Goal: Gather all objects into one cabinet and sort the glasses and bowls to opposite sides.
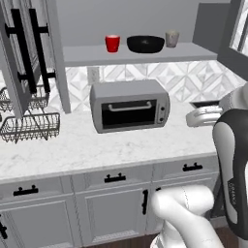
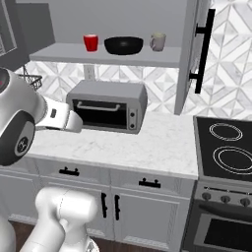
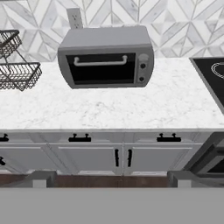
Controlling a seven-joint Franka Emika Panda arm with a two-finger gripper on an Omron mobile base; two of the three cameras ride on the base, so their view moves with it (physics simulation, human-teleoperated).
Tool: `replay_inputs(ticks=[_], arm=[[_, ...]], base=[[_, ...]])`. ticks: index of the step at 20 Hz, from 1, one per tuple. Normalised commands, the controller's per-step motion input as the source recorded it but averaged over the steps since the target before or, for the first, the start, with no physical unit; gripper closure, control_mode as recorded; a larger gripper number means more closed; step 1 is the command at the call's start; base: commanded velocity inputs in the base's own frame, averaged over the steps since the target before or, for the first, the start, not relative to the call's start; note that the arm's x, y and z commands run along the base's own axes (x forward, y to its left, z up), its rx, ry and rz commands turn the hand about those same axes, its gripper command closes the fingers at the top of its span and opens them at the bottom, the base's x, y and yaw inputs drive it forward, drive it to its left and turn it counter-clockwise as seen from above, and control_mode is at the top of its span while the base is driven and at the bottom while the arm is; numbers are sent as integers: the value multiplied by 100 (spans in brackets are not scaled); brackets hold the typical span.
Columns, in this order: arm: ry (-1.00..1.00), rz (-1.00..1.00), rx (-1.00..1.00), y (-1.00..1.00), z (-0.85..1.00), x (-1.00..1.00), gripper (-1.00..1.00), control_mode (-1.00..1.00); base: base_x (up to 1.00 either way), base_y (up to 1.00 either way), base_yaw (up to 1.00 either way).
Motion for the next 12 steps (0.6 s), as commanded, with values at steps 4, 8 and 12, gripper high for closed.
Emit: replay_inputs(ticks=[4, 8, 12], arm=[[0, 0, 0, 0, 0, 0, -100, 100], [0, 0, 0, 0, 0, 0, -100, 100], [0, 0, 0, 0, 0, 0, -100, 100]], base=[[-46, 39, 0], [-53, 44, 0], [-44, 50, 0]])
